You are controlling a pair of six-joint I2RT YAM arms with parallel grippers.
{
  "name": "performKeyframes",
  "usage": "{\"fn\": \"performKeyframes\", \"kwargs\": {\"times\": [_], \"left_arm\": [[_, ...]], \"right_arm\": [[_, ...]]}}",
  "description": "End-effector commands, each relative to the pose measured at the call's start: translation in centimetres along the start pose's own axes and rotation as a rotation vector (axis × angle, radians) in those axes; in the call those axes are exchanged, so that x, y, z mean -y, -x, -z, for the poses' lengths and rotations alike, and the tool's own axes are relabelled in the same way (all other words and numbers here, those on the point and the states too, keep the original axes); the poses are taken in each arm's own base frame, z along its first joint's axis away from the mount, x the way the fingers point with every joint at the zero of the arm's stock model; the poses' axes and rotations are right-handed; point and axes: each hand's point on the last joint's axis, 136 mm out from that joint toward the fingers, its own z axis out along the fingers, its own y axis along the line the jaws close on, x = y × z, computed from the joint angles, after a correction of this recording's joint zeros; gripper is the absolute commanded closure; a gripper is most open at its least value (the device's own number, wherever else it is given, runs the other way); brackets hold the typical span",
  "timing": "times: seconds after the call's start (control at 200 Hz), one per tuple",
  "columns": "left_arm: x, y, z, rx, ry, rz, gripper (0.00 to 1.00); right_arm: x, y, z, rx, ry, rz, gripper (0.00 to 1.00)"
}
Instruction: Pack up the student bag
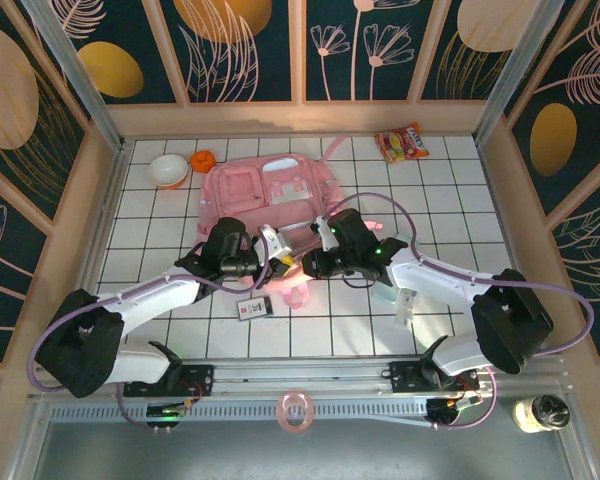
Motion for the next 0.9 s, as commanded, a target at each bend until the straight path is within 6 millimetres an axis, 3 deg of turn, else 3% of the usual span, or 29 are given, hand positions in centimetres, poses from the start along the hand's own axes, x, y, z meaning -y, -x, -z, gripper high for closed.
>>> {"fn": "performKeyframes", "kwargs": {"times": [0.0, 0.105, 0.185, 0.29, 0.425, 0.58, 0.786, 0.836, 0.891], "left_arm": [[-0.2, 6.2, 1.3, 0.202, 0.005, -0.097, 0.99], [-1.0, 4.5, 1.3, 0.106, 0.055, -0.118, 0.61], [-1.4, 2.3, 1.5, 0.006, 0.093, -0.143, 0.41], [-1.3, -0.3, 1.6, -0.096, 0.093, -0.167, 0.30], [-0.5, -2.2, 1.3, -0.149, 0.045, -0.162, 0.24], [0.0, -3.3, 0.1, -0.170, 0.000, -0.160, 0.25], [0.3, -4.0, -2.0, -0.195, -0.040, -0.156, 0.43], [0.2, -3.9, -2.3, -0.195, -0.041, -0.155, 0.53], [0.3, -3.5, -2.5, -0.178, -0.039, -0.146, 0.74]], "right_arm": [[3.0, -2.7, -0.6, -0.070, -0.106, -0.050, 0.99], [2.5, -2.3, 0.2, -0.052, -0.095, -0.030, 1.00], [2.3, -2.0, 0.6, -0.046, -0.084, -0.016, 1.00], [2.0, -1.9, 0.8, -0.050, -0.068, 0.001, 1.00], [1.6, -1.8, 0.9, -0.056, -0.045, 0.011, 1.00], [0.7, -1.4, 1.2, -0.045, -0.006, 0.020, 1.00], [0.0, -0.9, 1.7, -0.030, 0.024, 0.023, 1.00], [-0.1, -0.9, 1.8, -0.025, 0.029, 0.024, 1.00], [-0.2, -0.8, 1.8, -0.024, 0.033, 0.022, 1.00]]}}
